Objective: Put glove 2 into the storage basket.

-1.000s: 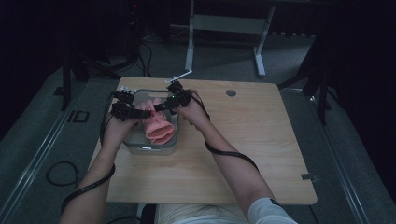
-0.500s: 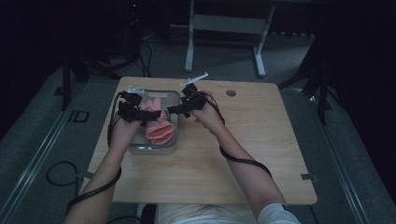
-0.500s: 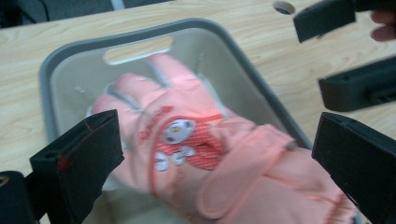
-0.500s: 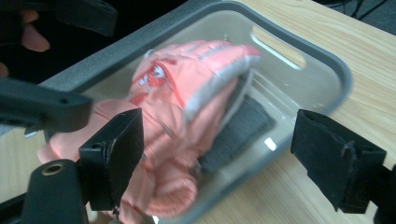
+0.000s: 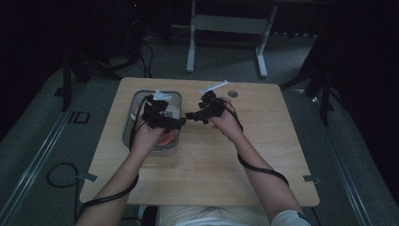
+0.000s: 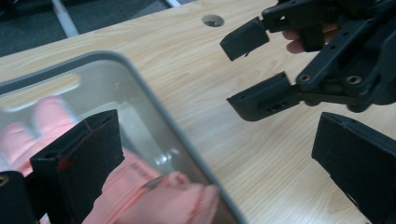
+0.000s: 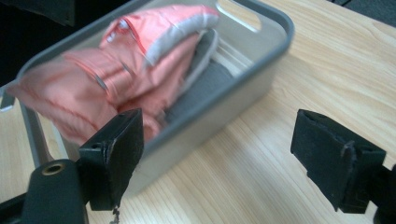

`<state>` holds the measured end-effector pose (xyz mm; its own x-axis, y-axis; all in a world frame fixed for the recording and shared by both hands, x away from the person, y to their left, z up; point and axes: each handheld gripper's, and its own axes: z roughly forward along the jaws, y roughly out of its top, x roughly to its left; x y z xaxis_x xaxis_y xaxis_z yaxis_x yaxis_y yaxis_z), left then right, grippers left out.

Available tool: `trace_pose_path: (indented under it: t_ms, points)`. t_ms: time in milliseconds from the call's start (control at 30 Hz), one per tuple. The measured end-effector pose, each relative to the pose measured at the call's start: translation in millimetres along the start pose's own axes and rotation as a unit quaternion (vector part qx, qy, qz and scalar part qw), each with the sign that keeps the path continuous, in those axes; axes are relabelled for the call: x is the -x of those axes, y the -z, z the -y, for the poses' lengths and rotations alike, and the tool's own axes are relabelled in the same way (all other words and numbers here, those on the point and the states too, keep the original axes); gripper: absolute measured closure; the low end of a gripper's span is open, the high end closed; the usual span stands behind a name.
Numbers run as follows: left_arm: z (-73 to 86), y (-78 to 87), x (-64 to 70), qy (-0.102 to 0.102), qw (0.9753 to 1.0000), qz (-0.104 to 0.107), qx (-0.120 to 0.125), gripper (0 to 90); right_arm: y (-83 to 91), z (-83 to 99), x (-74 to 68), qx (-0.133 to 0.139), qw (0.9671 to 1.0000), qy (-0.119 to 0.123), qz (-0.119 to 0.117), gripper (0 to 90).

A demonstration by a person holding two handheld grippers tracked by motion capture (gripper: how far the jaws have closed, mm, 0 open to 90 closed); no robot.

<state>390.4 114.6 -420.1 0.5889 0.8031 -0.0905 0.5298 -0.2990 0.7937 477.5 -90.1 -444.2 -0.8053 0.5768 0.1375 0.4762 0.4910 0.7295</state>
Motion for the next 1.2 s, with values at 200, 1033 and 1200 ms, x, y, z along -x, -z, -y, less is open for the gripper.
trace_pose_path:
  t_ms: [200,1033,1200]
  points:
    - [-2.3,-10.0,26.4,-0.025,0.9994,0.025,0.002,1.4,14.1,16.8,12.3,0.000,0.9999,-0.003,0.013,17.2]
    - [29.4,-54.0,83.0,-0.094,0.9927,0.070,-0.026,1.4,17.2,88.1,31.6,0.000,0.9999,0.003,0.017,15.6]
    - [38.6,-60.8,88.4,-0.099,0.9919,0.074,-0.029,1.4,14.0,96.5,32.3,-0.004,0.9998,0.002,0.020,15.0]
